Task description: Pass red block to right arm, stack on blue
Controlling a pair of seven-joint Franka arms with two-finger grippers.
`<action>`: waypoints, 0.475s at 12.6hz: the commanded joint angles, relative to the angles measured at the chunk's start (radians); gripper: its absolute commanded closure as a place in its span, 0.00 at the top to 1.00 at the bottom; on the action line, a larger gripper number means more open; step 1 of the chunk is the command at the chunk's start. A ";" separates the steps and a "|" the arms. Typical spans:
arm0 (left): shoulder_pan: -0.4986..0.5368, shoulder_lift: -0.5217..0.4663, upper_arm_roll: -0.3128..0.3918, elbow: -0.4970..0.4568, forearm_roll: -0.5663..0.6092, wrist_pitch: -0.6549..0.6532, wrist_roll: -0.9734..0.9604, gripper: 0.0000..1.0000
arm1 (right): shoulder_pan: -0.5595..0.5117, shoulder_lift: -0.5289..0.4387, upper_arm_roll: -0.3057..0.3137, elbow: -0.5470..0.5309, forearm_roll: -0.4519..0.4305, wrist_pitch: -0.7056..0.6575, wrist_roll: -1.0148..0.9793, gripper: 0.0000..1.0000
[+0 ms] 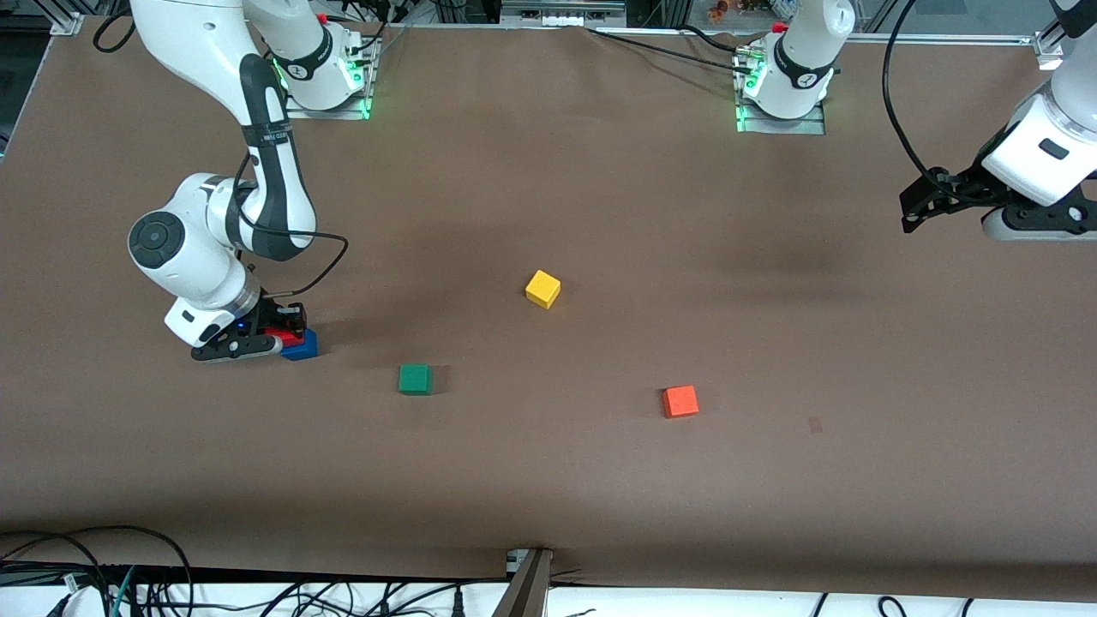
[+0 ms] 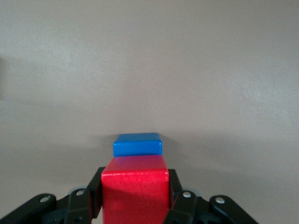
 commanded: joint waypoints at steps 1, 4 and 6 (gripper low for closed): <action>-0.029 -0.046 0.031 -0.053 -0.011 0.029 -0.013 1.00 | -0.002 -0.012 0.001 -0.018 0.017 0.017 -0.030 0.11; -0.021 -0.044 0.030 -0.051 -0.012 0.020 -0.017 1.00 | -0.002 -0.006 0.001 -0.018 0.017 0.019 -0.030 0.13; -0.021 -0.032 0.028 -0.033 -0.009 0.008 -0.017 1.00 | -0.002 -0.006 0.001 -0.018 0.017 0.019 -0.030 0.13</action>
